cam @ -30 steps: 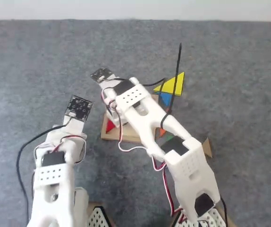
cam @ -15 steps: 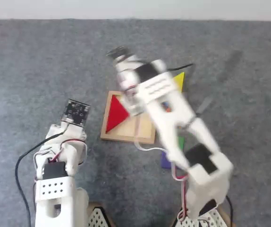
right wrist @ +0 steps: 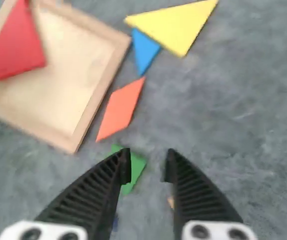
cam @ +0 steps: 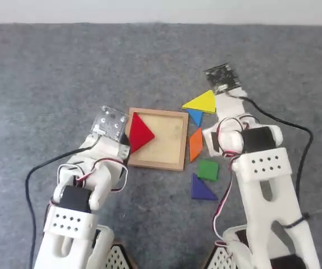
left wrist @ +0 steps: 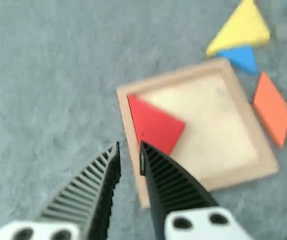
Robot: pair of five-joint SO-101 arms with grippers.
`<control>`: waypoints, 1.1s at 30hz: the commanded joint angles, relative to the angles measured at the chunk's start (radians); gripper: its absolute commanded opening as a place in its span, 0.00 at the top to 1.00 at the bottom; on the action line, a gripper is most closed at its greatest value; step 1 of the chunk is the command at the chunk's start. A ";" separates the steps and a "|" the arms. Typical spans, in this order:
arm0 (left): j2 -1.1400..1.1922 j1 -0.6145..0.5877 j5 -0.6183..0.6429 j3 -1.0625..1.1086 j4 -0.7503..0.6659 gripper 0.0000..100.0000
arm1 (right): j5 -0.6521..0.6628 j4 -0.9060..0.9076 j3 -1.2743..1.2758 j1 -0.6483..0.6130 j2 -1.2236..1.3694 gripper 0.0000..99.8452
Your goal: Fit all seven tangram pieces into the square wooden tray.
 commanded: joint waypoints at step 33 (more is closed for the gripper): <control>1.174 -0.074 -0.103 -0.650 -0.195 0.92 | -1.180 0.128 -1.485 0.018 1.423 0.74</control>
